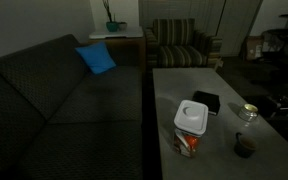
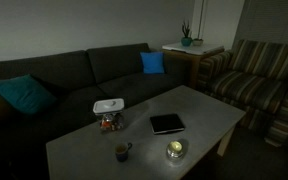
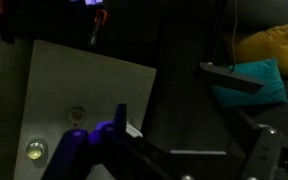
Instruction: Press the object on the lid of the bowl
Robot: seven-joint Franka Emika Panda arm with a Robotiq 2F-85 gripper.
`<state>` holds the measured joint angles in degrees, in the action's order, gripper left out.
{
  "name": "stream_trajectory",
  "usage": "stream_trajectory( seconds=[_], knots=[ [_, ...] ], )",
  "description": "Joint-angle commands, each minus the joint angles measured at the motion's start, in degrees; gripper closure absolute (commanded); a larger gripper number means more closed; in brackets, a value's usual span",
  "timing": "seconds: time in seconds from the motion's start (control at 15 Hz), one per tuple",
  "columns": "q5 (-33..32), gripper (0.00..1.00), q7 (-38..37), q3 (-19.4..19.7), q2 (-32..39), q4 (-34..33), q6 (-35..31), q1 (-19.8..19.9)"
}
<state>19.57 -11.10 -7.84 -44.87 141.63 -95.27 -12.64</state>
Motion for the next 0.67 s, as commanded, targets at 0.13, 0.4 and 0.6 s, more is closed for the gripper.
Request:
stream_trajectory(
  seconds=[0.13, 0.4, 0.6],
  knots=[
    [0.8, 0.00, 0.9, -1.1, -0.1, -0.2, 0.5, 1.7],
    [1.2, 0.00, 0.1, -1.2, 0.5, -0.5, 0.2, 1.9],
    [1.8, 0.00, -0.8, -1.9, 1.9, -0.8, -1.0, 2.3]
  ],
)
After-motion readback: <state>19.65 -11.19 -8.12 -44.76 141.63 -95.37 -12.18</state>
